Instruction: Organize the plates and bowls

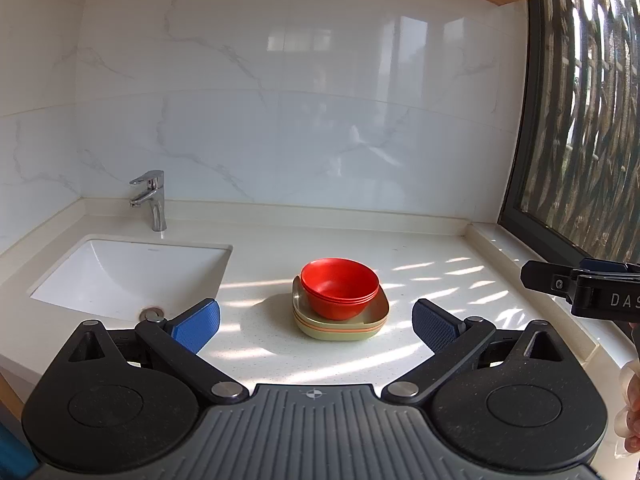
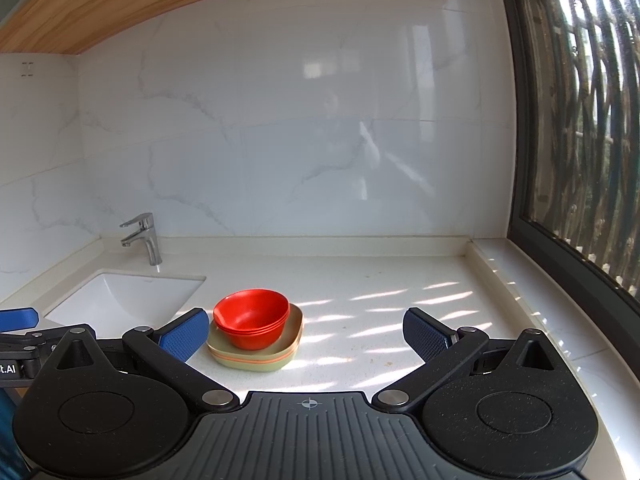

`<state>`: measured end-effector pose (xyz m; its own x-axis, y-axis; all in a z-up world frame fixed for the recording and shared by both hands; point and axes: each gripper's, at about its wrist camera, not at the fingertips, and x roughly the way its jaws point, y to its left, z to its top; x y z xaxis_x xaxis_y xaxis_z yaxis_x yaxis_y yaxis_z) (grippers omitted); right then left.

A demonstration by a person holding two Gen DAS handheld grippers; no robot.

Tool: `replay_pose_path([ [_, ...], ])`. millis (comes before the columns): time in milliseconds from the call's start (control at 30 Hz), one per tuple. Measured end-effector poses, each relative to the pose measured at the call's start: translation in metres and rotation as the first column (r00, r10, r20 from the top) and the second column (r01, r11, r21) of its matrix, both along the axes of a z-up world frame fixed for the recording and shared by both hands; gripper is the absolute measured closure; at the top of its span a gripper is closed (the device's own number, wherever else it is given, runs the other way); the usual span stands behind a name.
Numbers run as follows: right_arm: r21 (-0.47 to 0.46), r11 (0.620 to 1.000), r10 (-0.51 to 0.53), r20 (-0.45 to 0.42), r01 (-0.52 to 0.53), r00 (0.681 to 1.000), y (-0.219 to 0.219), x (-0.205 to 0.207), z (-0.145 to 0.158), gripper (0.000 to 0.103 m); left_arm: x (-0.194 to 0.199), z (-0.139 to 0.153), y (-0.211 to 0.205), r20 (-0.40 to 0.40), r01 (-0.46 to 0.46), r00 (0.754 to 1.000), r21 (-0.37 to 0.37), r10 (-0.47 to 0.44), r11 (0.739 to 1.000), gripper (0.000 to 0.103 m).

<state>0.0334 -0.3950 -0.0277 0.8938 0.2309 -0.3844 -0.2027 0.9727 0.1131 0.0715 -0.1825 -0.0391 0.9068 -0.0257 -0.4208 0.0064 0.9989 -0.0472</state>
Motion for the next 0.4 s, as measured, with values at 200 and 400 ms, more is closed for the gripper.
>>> replay_pose_path([
  [200, -0.001, 1.0, -0.003, 0.001, 0.003, 1.0, 0.0005, -0.0019, -0.0008, 0.0, 0.0026, -0.0005, -0.0015, 0.0, 0.004, 1.0, 0.0, -0.004, 1.0, 0.0],
  [400, -0.001, 1.0, -0.005, -0.001, 0.005, 1.0, 0.0008, -0.0007, -0.0013, 0.0, 0.0072, -0.0016, 0.0008, -0.004, 0.003, 1.0, -0.007, -0.003, 1.0, 0.0],
])
